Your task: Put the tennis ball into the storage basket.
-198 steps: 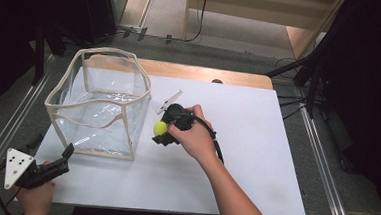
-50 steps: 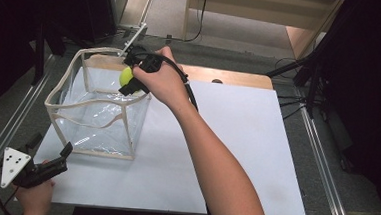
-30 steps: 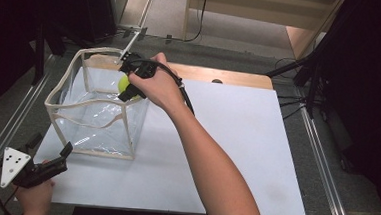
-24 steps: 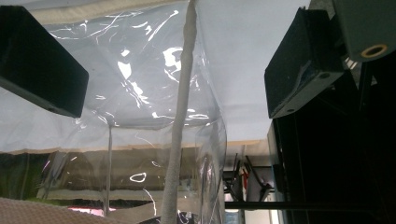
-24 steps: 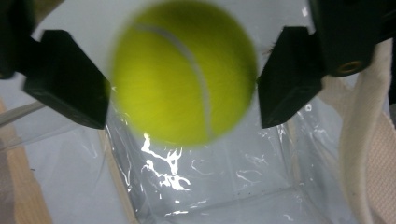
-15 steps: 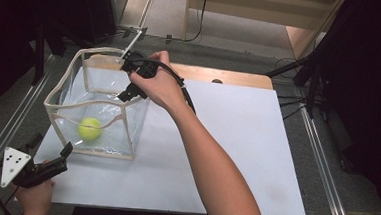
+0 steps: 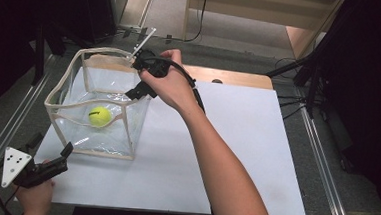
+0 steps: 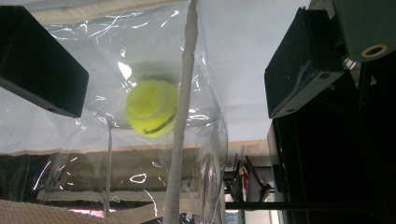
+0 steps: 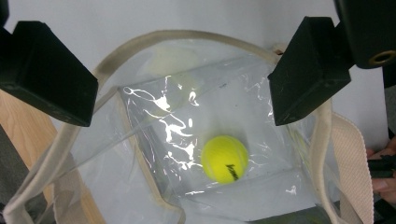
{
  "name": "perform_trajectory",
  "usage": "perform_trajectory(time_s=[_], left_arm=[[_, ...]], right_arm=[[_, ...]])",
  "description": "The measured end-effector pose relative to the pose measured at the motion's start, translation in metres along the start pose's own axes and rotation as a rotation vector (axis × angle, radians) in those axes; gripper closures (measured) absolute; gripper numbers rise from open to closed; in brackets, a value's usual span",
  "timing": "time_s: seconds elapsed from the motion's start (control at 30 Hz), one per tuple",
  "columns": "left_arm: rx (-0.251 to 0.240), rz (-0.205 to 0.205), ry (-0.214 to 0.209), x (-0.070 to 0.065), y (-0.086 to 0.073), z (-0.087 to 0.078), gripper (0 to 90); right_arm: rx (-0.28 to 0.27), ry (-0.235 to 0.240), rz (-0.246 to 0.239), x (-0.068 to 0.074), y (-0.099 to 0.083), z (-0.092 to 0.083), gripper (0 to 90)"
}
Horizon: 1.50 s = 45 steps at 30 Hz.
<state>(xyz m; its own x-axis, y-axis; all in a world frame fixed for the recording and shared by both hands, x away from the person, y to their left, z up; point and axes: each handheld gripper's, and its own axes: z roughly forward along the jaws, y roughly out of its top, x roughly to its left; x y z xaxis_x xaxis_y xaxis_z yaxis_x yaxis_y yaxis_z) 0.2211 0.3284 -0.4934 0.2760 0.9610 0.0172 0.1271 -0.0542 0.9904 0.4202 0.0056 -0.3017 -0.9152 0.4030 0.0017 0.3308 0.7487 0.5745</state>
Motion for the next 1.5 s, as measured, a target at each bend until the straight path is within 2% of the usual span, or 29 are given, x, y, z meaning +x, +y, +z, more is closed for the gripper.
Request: perform_trajectory(time_s=[0.43,0.7,0.73,0.8,0.83,1.2,1.5], left_arm=[[0.000,-0.001,0.000,0.000,0.000,0.000,6.8],[-0.001,0.000,-0.001,0.000,0.000,0.000,6.8],[0.001,0.002,0.000,0.000,0.000,0.000,6.8],[0.000,0.000,0.001,0.000,0.000,0.000,6.8],[0.000,-0.001,0.000,0.000,0.000,0.000,6.8],[0.000,0.000,0.000,0.000,0.000,0.000,6.8],[0.002,0.003,0.000,0.000,0.000,0.000,6.8]], right_arm=[[-0.032,-0.024,0.017,0.000,-0.019,-0.015,7.2],[-0.029,-0.028,0.040,0.001,-0.031,-0.017,7.2],[-0.034,-0.026,0.026,0.000,-0.032,-0.017,7.2],[-0.033,-0.030,0.036,0.001,-0.036,-0.017,6.2],[-0.031,-0.025,0.050,0.001,-0.037,-0.017,0.0],[-0.024,-0.029,0.065,0.001,-0.059,-0.014,0.0],[-0.028,-0.045,0.073,0.006,-0.078,-0.004,0.0]])
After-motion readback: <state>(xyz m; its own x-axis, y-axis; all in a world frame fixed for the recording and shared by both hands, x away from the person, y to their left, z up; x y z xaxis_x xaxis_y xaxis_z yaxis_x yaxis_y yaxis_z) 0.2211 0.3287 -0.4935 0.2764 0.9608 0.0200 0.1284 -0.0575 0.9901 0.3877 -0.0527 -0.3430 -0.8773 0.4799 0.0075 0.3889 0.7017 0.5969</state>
